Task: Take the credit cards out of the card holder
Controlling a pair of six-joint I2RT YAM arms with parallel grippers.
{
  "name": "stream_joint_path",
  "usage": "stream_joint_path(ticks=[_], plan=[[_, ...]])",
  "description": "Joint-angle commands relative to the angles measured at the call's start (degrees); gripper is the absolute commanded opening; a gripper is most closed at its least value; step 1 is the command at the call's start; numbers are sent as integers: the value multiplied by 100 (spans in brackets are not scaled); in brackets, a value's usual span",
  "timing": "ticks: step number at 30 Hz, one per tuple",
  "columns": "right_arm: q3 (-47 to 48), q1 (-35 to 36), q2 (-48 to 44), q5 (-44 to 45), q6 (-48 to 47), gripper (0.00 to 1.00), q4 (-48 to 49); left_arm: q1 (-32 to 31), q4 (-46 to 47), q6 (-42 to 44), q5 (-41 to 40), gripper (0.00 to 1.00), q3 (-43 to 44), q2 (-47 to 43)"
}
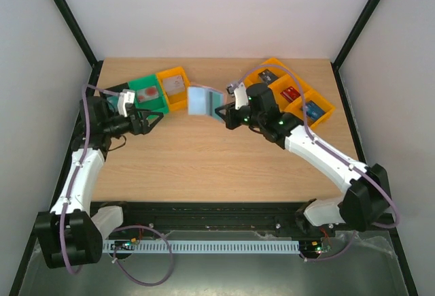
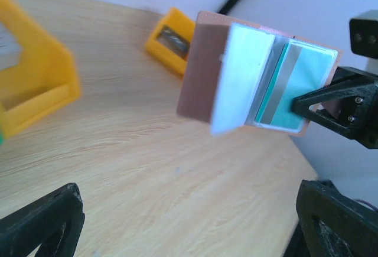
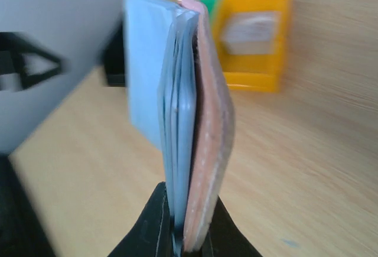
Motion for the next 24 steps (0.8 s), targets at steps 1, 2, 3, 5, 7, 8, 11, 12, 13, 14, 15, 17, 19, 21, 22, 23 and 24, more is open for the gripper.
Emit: stream_joint_path(ticks=[1,2,3,5,7,8,11,12,13,14,15,17,19,21,22,23,24], plan=[[409,-3,471,2576,427,1,-965,158,60,-234,-1030,99,-153,-189],[452,-3,575,2721,422,2,-1091,158,75,-278,-986,99,-124,-191],[506,-3,667,2748,422,2,-1173,151,117,-351,-895,99,-87,-178],[550,24,778,2575,442,1,-1189,69,248,-449,-657,96,-49,-114],[464,123,748,2254,477,2,-916,-235,280,-377,-481,92,4,-54],[408,209,729,2043,482,2,-746,-424,252,-258,-402,89,29,-36],[343,433,764,1433,491,2,-313,-1035,90,60,-60,83,158,103],[348,515,806,1359,487,2,-205,-1240,56,123,93,82,209,172],[379,574,870,1295,459,2,-144,-1419,32,195,209,82,250,242],[413,610,931,1110,430,2,-110,-1584,-36,276,285,80,301,324],[429,618,981,900,417,1,-58,-1730,-105,377,310,79,368,413],[379,630,998,419,413,2,155,-1929,-152,473,281,75,437,572],[251,627,898,-37,386,2,430,-1990,-124,451,290,71,493,722],[148,630,817,-426,343,2,645,-1991,-79,416,291,69,526,771],[111,629,778,-614,316,2,729,-1995,-76,429,257,68,541,774],[86,630,749,-771,304,2,803,-1993,-94,457,211,67,547,755],[67,630,730,-934,299,2,850,-1986,-120,505,174,66,547,737]])
